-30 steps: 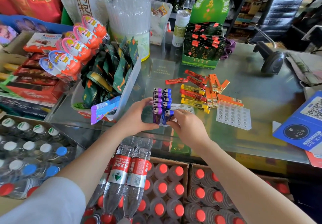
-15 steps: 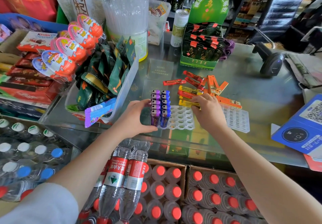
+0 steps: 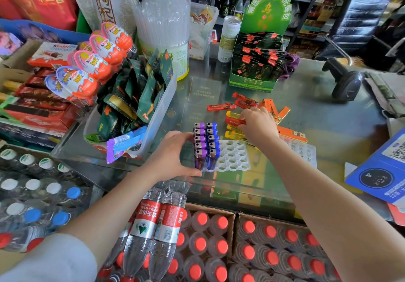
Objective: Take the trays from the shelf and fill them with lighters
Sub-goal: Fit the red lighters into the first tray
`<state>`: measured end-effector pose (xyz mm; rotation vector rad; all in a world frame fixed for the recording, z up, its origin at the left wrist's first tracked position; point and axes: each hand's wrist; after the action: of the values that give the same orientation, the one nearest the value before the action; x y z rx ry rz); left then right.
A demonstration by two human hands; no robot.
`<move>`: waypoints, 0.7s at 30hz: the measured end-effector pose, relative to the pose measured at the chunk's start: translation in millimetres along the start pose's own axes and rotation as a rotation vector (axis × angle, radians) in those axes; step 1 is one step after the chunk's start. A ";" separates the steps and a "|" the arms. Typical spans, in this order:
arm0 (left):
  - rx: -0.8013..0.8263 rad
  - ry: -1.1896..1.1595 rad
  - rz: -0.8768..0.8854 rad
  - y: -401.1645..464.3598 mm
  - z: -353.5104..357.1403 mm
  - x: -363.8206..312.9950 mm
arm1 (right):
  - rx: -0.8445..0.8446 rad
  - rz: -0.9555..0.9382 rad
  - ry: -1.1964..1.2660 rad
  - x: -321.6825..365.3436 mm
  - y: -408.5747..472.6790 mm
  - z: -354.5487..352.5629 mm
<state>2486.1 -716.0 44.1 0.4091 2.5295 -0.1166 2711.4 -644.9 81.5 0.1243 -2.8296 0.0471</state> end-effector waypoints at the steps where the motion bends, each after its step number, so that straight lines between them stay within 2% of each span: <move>1: -0.014 0.013 0.005 -1.2 0.7 0.0 | -0.009 -0.027 0.034 1.8 -2.1 -2.4; 5: -0.027 0.004 0.011 -3.9 3.7 0.2 | -0.004 -0.140 0.244 6.0 -16.2 -14.1; 10: -0.021 0.023 0.038 -2.7 3.9 1.1 | 0.096 -0.152 0.156 -1.1 -24.6 -6.3; 15: -0.005 0.082 0.043 -0.7 5.8 3.6 | 0.043 -0.148 0.076 4.6 -12.0 1.8; 21: 0.032 0.090 0.026 0.2 3.1 7.4 | 0.158 -0.087 0.025 10.9 7.1 3.5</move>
<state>2482.0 -714.4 37.4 0.4693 2.6128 -0.1321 2699.4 -638.9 81.3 0.2801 -2.7889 0.2507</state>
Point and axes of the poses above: each hand's wrist, its own y-axis towards the middle knuckle, its own z-axis out of the palm, x = y × z, and after that the axes turned 10 degrees about y, right-handed
